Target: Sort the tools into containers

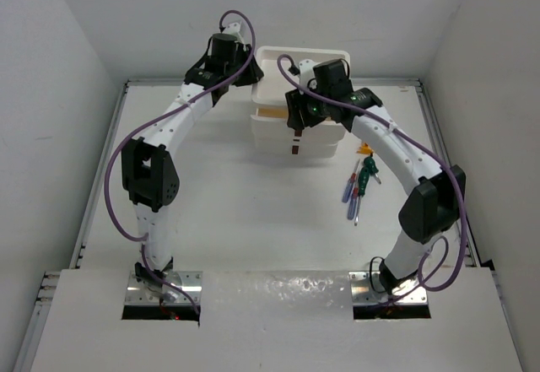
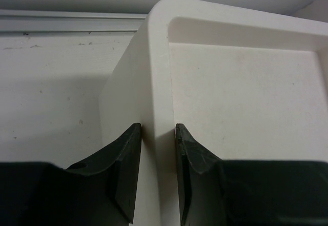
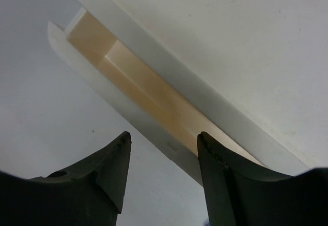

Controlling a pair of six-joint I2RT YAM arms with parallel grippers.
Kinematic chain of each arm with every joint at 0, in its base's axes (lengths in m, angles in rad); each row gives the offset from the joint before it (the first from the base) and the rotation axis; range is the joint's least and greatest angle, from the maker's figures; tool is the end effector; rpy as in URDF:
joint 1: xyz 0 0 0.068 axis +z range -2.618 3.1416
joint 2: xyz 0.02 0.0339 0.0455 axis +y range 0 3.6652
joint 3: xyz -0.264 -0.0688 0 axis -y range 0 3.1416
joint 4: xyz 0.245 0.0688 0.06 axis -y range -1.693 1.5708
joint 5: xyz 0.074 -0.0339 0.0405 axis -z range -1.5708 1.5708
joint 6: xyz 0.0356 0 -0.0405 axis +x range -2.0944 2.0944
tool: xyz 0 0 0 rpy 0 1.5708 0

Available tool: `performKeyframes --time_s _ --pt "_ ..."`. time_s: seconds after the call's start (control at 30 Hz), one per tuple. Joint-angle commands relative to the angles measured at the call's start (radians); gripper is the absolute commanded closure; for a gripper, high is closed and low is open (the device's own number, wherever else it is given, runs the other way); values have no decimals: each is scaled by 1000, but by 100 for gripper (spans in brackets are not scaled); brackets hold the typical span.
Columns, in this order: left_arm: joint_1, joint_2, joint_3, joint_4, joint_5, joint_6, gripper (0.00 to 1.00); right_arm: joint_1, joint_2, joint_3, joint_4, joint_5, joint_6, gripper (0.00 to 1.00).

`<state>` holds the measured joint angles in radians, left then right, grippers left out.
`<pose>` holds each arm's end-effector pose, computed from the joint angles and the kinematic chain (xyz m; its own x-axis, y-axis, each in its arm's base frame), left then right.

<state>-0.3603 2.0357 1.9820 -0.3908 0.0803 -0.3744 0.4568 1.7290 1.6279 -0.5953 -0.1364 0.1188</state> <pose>0.4529 -0.1737 0.3492 -0.5278 -0.1907 -0.8277 0.2430 0.8998 -0.3623 0.3526 0.1787 0.3391 -0.6345 -0.1810 -0.7514 -0.4586 0.8707 0.1775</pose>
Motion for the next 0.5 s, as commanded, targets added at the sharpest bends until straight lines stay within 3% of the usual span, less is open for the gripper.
performKeyframes --time_s 0.0,0.23,0.47 --pt "-22 24 5 -19 27 17 100 -29 18 -7 31 -87 -31 45" --pt "-20 29 6 -17 19 20 100 -29 47 -13 -96 -245 -220 43" --pt "-22 23 6 -14 -20 20 100 -26 -55 -51 -176 -333 -383 60"
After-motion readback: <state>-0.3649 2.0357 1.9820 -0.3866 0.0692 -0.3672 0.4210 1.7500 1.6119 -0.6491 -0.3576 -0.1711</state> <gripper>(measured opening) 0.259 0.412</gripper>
